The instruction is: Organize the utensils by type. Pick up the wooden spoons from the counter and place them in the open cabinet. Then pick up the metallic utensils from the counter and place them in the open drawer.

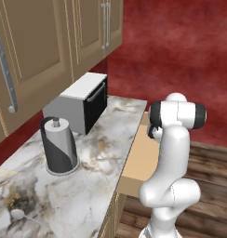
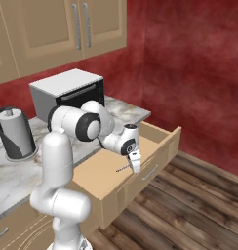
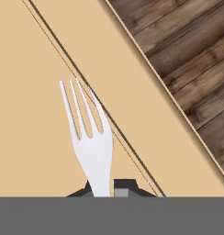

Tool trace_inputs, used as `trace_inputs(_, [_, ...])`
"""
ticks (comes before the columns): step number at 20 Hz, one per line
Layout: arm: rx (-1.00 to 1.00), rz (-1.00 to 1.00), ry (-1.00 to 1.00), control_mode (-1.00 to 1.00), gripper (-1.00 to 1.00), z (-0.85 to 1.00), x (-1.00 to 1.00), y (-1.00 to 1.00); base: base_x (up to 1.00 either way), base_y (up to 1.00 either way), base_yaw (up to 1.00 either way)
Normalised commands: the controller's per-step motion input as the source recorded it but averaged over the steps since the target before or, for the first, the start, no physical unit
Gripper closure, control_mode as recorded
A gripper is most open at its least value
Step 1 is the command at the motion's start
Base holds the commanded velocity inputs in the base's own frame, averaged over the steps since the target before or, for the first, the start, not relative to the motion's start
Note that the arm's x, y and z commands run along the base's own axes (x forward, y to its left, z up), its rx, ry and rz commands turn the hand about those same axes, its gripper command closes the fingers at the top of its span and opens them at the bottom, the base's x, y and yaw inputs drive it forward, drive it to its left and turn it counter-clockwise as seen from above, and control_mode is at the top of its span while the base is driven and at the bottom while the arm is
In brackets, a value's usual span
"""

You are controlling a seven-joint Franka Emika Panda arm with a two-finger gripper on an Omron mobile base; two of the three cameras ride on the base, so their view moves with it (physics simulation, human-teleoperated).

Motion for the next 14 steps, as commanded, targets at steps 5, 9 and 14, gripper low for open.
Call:
trace_inputs(5, [-0.03, -0.12, 0.12, -1.00, 1.00, -0.55, -0.22, -0.70, 0.00, 0.00, 0.00])
trace_inputs(9, [-0.03, -0.12, 0.13, -1.00, 1.00, -0.54, -0.23, -0.66, 0.00, 0.00, 0.00])
trace_inputs(14, [0.00, -0.07, 0.05, -1.00, 1.00, -0.29, -0.13, -0.42, 0.00, 0.00, 0.00])
